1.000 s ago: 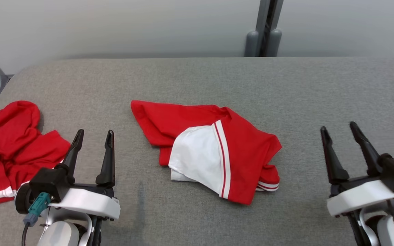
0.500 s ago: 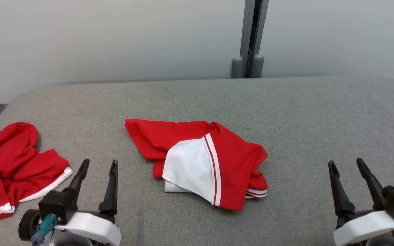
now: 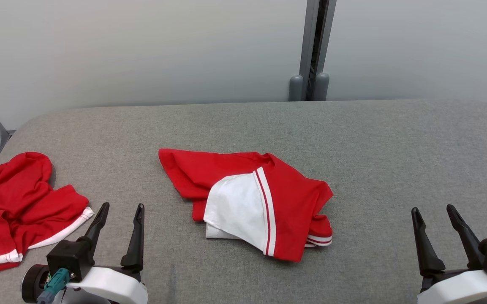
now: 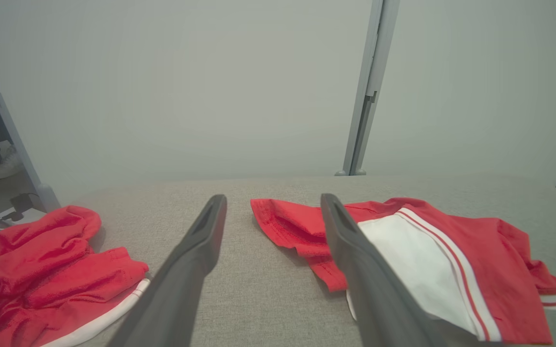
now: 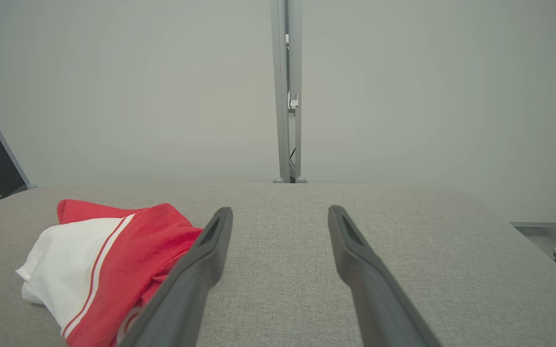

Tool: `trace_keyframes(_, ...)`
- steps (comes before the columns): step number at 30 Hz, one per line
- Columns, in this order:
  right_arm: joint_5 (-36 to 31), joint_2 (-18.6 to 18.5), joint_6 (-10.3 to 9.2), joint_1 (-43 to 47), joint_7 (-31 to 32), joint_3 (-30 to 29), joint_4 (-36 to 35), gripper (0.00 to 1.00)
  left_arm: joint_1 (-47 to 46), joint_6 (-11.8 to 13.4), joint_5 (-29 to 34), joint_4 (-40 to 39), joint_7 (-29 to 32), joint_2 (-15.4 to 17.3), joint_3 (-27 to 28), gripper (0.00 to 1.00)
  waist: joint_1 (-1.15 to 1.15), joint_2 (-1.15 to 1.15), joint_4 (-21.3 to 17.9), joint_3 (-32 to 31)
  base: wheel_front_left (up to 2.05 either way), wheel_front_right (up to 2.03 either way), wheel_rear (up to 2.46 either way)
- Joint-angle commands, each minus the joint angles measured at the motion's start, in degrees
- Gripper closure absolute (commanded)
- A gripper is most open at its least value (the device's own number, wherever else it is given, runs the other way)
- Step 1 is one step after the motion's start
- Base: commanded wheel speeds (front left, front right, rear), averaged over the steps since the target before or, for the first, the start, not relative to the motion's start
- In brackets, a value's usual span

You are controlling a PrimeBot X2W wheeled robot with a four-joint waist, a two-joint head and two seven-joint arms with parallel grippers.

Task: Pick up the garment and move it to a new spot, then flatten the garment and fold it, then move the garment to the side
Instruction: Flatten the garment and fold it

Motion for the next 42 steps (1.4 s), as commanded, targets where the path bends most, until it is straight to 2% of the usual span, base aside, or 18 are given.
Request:
trace_keyframes(1,-0.18,-0.09,-0.04,0.34,0.14,-0.18,-0.36,0.0,0.1,0.29,-0.14,-0.16,0.07,0.38,-0.05,0.0,0.0,0.0,0.01,0.02,0.0,0.0,0.0)
trace_keyframes(14,0.6,-0.02,-0.04,0.06,0.05,-0.21,-0.02,0.0,-0.71,0.61,-0.29,-0.28,0.15,0.73,-0.4,0.0,0.0,0.0,0.51,0.29,0.0,0.0,0.0)
trace_keyframes(20,-0.51,-0.01,-0.04,-1.76,0.73,2.51,-0.15,0.0,-1.65,0.76,-0.28,-0.68,0.37,0.69,-0.61,0.0,0.0,0.0,2.1,1.06,0.0,0.0,0.0)
trace_keyframes(26,-2.08,-2.93,-0.04,-6.63,2.94,15.76,1.98,0.0,-3.79,0.66,-0.43,-1.14,-0.5,0.33,-0.53,0.0,0.0,0.0,5.66,4.28,0.0,0.0,0.0)
trace_keyframes(34,-4.54,-8.84,-0.04,-13.88,5.62,31.12,10.06,0.0,-6.86,-0.06,-0.78,-0.08,-2.74,-1.26,-1.02,0.0,0.0,0.0,10.07,8.92,0.0,0.0,0.0)
trace_keyframes(37,-6.6,-10.74,-0.04,-16.96,6.3,34.11,13.71,0.0,-7.79,-0.47,-0.96,0.73,-3.59,-1.98,-1.35,0.0,0.0,0.0,11.22,10.41,0.0,0.0,0.0)
trace_keyframes(42,-9.22,-11.65,-0.04,-20.07,6.76,36.03,17.7,0.0,-8.77,-0.64,-1.04,1.82,-4.52,-2.93,-1.63,0.0,0.0,0.0,11.81,11.88,0.0,0.0,0.0)
